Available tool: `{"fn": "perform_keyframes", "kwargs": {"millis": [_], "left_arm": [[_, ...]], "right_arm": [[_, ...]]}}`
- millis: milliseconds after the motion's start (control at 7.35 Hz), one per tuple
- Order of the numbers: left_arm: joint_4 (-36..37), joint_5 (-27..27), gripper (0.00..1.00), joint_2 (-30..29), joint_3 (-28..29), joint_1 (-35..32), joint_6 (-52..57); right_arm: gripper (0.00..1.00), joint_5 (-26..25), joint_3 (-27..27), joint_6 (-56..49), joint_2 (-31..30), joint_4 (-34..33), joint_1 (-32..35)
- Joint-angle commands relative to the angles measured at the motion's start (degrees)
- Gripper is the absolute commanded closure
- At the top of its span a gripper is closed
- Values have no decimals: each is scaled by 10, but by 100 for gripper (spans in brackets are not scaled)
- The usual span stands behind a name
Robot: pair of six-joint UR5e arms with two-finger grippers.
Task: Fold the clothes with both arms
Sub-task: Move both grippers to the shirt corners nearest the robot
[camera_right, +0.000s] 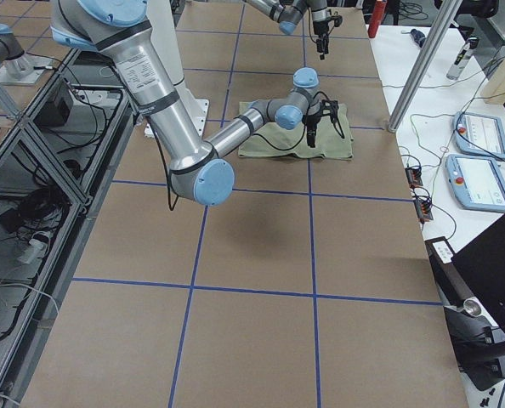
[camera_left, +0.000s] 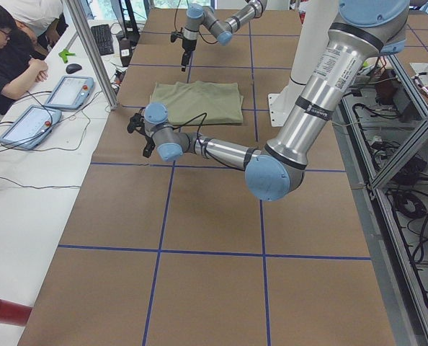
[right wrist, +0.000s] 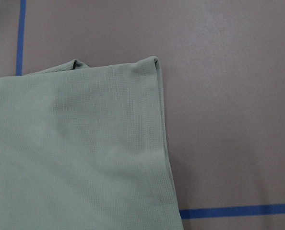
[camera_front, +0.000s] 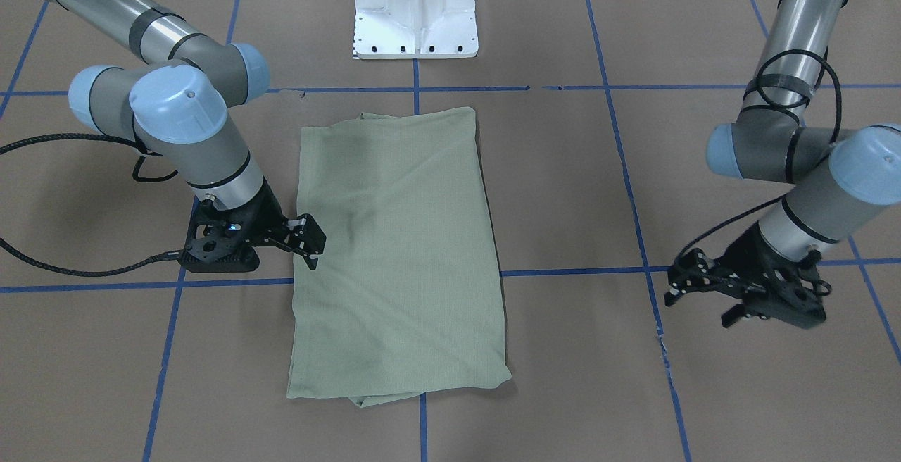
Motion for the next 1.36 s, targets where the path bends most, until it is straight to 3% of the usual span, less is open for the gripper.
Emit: {"fn": "perform_keyframes", "kwargs": {"millis": [0,272,408,680,952,1225], "left_arm": [[-22,32,0,67,-134,91,-172],[-20,107,0,108,-229,196,-287],[-18,154,0,108,-245,256,-341],[-14,209,0,92,-252,329,-416],[5,270,1,75,-244,390,-451],[5,278,18,74,-241,397,-452]], "right_arm": [[0,-20,125,107,-98,6,-43],[0,-90,178,177,-133,7,-110],[0,-92,182,187,-137,19,-124],[0,-113,182,209,-211,154,-141],[0,-116,183,234,-213,156,-145],[0,-117,183,235,-212,156,-145]]}}
